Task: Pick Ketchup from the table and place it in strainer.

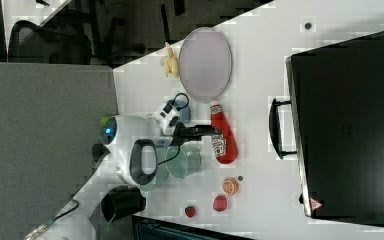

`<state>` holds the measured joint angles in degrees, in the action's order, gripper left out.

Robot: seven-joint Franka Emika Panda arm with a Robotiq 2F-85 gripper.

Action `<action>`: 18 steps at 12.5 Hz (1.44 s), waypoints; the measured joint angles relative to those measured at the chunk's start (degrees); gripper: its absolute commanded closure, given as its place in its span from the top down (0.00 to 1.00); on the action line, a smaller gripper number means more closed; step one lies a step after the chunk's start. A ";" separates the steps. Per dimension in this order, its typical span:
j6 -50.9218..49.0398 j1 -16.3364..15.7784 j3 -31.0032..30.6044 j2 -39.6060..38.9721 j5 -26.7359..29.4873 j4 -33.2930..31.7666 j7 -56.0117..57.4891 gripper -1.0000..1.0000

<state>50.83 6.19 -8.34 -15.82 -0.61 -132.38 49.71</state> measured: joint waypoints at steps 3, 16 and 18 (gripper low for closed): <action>1.37 -0.02 -0.13 -5.64 -1.39 -0.22 0.39 1.00; -2.94 0.16 -0.27 -3.59 -2.11 0.00 1.12 0.63; -9.96 0.49 -1.11 4.22 -1.97 0.34 1.12 0.63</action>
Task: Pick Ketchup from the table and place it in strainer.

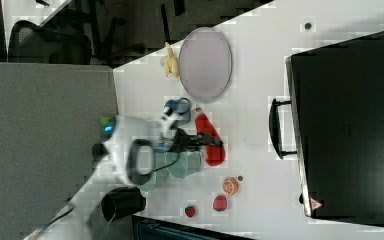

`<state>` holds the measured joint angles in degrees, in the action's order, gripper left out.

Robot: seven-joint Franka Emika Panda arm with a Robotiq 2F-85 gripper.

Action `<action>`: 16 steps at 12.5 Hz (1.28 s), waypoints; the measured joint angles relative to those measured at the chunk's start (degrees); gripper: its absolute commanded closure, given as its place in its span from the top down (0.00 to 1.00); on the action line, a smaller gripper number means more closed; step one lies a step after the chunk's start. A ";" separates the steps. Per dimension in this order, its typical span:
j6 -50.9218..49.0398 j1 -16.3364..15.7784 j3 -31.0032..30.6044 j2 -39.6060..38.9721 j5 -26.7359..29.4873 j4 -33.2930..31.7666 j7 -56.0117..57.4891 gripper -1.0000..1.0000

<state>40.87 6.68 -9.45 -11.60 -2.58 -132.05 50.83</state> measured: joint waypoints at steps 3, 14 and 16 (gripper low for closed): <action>-8.23 0.07 -2.34 12.98 0.39 3.25 -0.92 0.63; 0.70 -7.55 -28.21 4.02 5.47 9.85 -32.19 0.63; 3.53 -9.13 -30.59 -0.97 5.02 9.18 -36.78 0.63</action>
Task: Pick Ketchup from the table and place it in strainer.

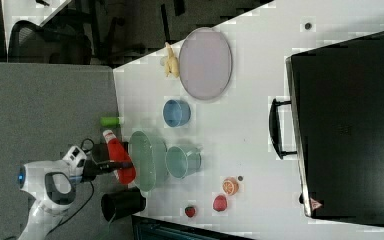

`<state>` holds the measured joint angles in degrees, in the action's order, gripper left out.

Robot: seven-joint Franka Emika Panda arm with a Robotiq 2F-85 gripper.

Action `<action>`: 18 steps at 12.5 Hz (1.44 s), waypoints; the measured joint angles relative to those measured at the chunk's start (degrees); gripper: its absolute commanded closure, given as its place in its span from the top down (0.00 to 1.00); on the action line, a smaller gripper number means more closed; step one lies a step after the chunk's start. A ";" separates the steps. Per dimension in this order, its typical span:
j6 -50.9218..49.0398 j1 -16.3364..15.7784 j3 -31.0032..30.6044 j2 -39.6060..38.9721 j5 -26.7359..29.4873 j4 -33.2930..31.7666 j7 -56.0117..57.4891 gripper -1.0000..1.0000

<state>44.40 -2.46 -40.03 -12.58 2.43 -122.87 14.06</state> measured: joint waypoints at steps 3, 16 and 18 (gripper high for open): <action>6.32 -1.63 -0.62 -6.24 -3.59 -0.90 -2.95 0.63; 10.85 -2.02 0.84 -8.98 -9.94 -0.67 -16.47 1.00; 3.25 -0.38 0.87 -2.31 -9.66 0.34 -17.48 1.00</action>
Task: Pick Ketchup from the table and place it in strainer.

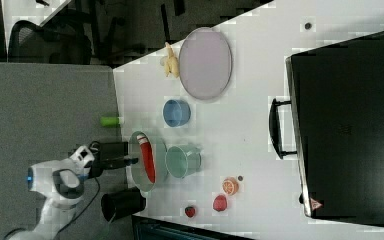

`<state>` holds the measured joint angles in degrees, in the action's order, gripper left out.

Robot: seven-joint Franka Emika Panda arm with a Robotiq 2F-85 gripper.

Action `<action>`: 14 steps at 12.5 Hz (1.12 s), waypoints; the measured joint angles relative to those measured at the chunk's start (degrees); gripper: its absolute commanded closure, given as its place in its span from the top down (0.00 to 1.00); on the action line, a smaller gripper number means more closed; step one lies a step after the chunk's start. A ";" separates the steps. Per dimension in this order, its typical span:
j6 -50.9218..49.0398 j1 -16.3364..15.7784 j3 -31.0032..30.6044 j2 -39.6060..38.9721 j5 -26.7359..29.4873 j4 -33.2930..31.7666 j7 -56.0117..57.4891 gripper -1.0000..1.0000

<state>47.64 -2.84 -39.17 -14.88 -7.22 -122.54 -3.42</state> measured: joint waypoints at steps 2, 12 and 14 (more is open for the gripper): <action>-9.09 2.47 0.08 7.19 2.04 1.68 -0.02 1.00; -26.62 12.04 22.70 23.90 8.75 8.78 -0.20 1.00; -28.61 13.55 28.76 23.86 8.75 8.78 -0.20 1.00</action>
<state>19.04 10.71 -10.41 8.97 1.52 -113.75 -3.62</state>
